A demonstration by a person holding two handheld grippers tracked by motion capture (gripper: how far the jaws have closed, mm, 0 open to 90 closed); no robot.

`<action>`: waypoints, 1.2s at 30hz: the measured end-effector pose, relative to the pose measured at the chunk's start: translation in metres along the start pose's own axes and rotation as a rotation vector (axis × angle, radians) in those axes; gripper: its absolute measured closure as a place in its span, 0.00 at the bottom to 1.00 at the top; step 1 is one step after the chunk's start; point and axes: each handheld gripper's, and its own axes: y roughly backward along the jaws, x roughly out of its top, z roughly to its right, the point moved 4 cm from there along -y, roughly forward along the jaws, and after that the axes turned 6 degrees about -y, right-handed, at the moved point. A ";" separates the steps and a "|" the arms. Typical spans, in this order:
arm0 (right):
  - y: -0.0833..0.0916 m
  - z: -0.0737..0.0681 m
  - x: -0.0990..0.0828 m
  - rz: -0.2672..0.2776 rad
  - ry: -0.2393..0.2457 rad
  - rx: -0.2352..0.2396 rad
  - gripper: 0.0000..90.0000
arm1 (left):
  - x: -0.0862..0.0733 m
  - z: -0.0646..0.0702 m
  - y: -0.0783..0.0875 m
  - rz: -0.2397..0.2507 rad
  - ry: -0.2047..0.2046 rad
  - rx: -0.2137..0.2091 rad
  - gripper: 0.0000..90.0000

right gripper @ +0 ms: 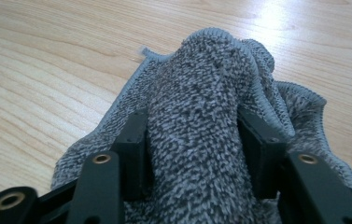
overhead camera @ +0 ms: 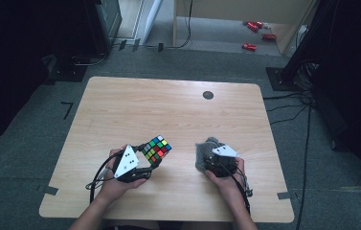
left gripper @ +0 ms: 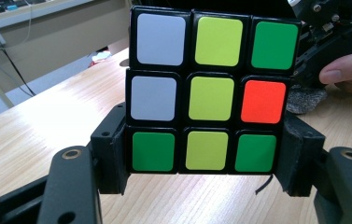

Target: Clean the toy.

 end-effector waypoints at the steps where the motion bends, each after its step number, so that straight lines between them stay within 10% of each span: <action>1: 0.000 0.001 0.000 -0.003 -0.005 0.007 0.60 | 0.000 0.000 0.000 -0.001 0.001 0.000 0.38; 10: 0.018 -0.004 0.010 0.082 -0.069 0.159 0.76 | -0.001 0.004 -0.003 -0.012 -0.005 -0.025 0.38; 24: 0.108 -0.089 0.055 0.411 0.064 0.543 0.76 | -0.003 0.028 -0.015 -0.048 -0.086 -0.098 0.38; 32: 0.097 -0.094 0.048 0.359 0.044 0.573 0.76 | 0.010 0.036 -0.005 0.035 -0.119 -0.127 0.38; 36: 0.087 -0.080 0.048 0.327 0.045 0.464 0.76 | 0.008 0.032 -0.005 0.033 -0.105 -0.126 0.38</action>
